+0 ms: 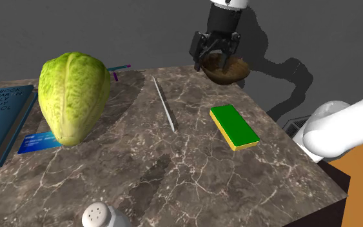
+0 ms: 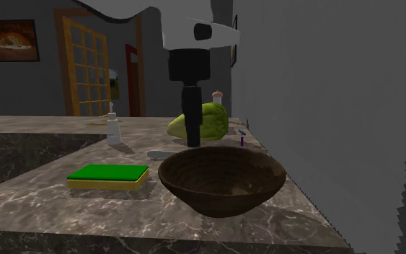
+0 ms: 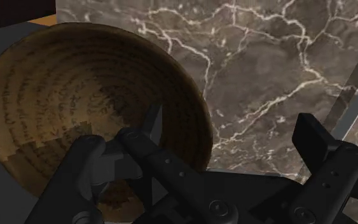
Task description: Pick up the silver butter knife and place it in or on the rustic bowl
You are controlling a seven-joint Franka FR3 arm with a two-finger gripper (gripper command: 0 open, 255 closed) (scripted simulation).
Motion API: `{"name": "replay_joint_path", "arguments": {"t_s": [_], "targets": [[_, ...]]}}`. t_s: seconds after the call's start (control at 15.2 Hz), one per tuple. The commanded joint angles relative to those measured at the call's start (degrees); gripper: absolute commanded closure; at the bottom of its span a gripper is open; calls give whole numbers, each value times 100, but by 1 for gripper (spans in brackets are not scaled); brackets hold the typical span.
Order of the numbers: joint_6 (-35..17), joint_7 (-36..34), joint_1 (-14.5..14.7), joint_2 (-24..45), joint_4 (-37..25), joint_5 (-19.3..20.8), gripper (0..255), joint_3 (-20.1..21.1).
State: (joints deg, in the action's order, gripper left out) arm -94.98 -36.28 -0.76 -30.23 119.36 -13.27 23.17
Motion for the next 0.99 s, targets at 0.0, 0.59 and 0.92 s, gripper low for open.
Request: {"name": "replay_joint_path", "arguments": {"t_s": [0.0,0.59,0.92], "targets": [[-23,-505,-19,329,-260,-16,0,342],[9,-2794,-101,2435,-1930,683,0,1763],[-277,-3036,-32,2672,-1797,806,0,1867]]}}
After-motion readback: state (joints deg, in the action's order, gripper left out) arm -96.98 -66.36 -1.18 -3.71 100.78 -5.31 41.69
